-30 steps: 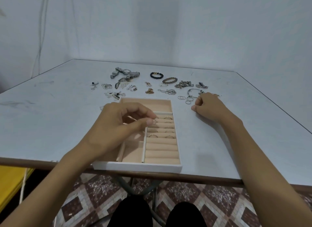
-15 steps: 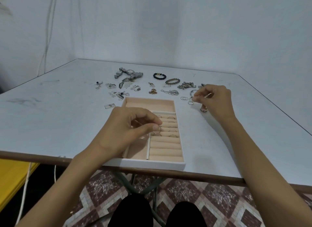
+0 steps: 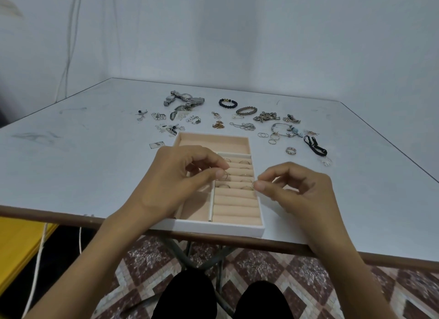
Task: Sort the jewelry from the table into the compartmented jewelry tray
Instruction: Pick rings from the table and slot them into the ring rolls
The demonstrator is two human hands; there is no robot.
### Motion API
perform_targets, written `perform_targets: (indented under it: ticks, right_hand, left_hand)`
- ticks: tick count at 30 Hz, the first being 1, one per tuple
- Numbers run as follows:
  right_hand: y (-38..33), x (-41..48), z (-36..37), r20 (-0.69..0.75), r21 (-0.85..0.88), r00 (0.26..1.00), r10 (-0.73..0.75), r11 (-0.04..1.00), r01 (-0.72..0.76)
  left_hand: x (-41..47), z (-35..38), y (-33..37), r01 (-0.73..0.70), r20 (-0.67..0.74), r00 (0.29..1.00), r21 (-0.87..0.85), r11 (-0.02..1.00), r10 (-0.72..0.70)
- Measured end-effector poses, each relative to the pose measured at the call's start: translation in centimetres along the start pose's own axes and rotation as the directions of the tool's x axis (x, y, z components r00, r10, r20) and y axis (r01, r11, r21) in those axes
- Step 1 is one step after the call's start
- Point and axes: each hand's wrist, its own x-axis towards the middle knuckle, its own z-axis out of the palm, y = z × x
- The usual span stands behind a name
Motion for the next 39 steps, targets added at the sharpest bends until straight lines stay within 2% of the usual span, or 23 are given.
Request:
perform_targets:
  ticks: [6, 11, 24, 39]
  right_hand:
    - [0.2, -0.1, 0.5, 0.045, -0.053, 0.999, -0.030, 0.998, 0.032]
    - [0.4, -0.2, 1.0, 0.065, -0.148, 0.992, -0.109, 0.982, 0.118]
    - [0.4, -0.2, 1.0, 0.087, -0.165, 0.995, -0.043, 0.985, 0.057]
    - [0.8, -0.1, 1.1, 0.096, -0.211, 0.993, -0.074, 0.973, 0.093]
  left_hand:
    - [0.0, 0.1, 0.1, 0.000, 0.002, 1.000, 0.006, 1.000, 0.000]
    - [0.0, 0.2, 0.2, 0.006, 0.009, 1.000, -0.005, 1.000, -0.006]
    - [-0.1, 0.1, 0.2, 0.011, 0.025, 1.000, 0.001, 1.000, -0.011]
    - [-0.1, 0.0, 0.2, 0.023, 0.039, 0.999, 0.013, 1.000, -0.023]
